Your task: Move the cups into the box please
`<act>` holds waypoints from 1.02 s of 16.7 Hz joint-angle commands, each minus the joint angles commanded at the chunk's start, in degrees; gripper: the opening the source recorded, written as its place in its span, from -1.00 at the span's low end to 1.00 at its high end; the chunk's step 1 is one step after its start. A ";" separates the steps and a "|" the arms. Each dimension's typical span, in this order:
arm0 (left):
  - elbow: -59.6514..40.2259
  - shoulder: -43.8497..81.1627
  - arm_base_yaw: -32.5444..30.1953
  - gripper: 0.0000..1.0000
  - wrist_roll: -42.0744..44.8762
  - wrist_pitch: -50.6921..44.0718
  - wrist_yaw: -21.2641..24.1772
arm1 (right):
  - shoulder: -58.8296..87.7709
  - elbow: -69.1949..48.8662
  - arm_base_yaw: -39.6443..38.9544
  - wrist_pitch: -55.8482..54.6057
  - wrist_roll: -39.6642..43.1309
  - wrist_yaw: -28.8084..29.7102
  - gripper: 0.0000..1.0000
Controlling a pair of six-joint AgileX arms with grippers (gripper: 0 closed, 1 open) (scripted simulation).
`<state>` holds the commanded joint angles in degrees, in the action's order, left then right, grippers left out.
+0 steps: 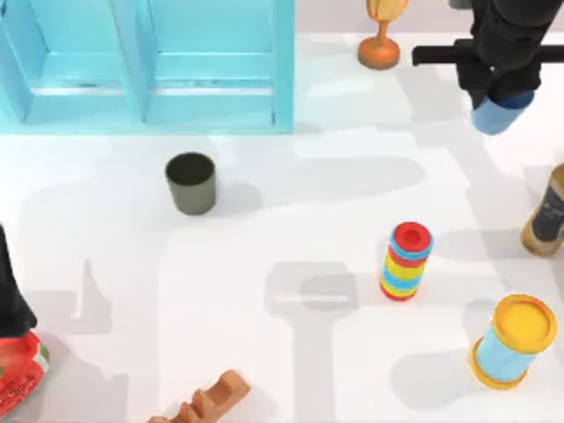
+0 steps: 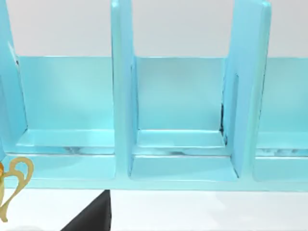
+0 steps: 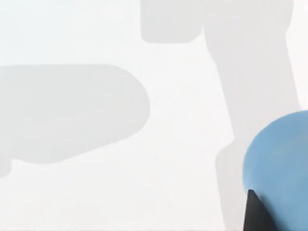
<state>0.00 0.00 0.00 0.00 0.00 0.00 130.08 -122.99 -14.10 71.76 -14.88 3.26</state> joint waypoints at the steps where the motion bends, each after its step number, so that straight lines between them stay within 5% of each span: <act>1: 0.00 0.00 0.00 1.00 0.00 0.00 0.00 | 0.00 0.00 0.00 0.00 0.00 0.00 -1.00; 7: 0.00 0.00 0.00 1.00 0.00 0.00 0.00 | -3.29 3.73 3.68 1.74 2.68 -0.43 -1.00; 17: 0.00 0.00 0.00 1.00 0.00 0.00 0.00 | -37.66 39.25 28.54 5.15 28.96 -1.55 -1.00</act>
<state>0.00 0.00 0.00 0.00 0.00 0.00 92.42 -83.74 14.43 76.92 14.08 1.71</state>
